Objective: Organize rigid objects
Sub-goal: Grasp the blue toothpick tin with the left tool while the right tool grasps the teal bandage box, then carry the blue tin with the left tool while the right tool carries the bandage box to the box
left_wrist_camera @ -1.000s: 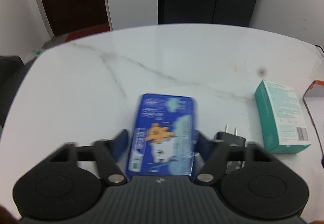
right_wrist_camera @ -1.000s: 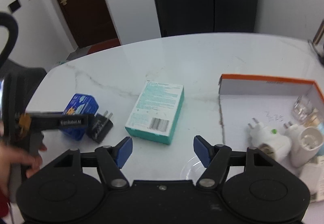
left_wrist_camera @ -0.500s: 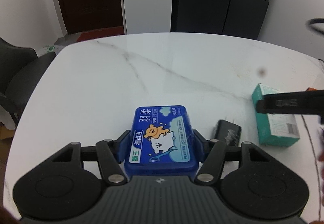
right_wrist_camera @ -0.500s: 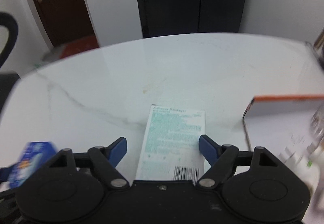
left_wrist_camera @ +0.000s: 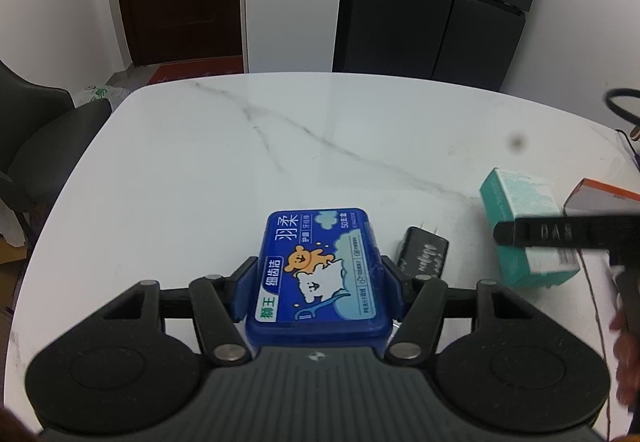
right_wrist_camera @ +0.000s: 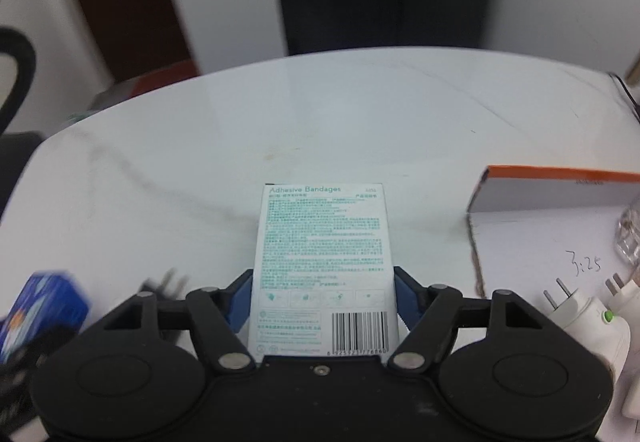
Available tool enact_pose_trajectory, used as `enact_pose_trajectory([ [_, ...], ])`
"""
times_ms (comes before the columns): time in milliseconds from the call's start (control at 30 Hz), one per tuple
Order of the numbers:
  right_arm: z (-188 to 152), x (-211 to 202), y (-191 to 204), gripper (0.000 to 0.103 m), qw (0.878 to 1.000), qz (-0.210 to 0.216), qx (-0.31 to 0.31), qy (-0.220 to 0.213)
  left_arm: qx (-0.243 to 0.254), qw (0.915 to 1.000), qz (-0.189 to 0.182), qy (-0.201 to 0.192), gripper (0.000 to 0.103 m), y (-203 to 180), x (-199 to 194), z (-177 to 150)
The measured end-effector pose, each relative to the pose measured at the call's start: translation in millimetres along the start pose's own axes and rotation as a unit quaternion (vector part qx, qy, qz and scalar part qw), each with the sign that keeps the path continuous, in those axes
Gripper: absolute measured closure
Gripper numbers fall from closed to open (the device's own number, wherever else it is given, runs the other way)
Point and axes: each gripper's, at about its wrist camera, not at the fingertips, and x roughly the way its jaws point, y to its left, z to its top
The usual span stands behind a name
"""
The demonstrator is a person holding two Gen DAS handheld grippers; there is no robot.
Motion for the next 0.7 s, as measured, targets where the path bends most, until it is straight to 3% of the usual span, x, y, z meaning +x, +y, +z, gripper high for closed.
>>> enact_pose_trajectory([
  [233,-35,-58,3,0.019,0.997,0.007,-0.064,-0.038,-0.014,0.9998,0.01,-0.014,0.04,-2,-22,-6],
  [700,-54,-127,-8,0.019,0.997,0.019,-0.07,-0.04,-0.015,0.9996,0.003,-0.024,0.04,-35,-78,-26],
])
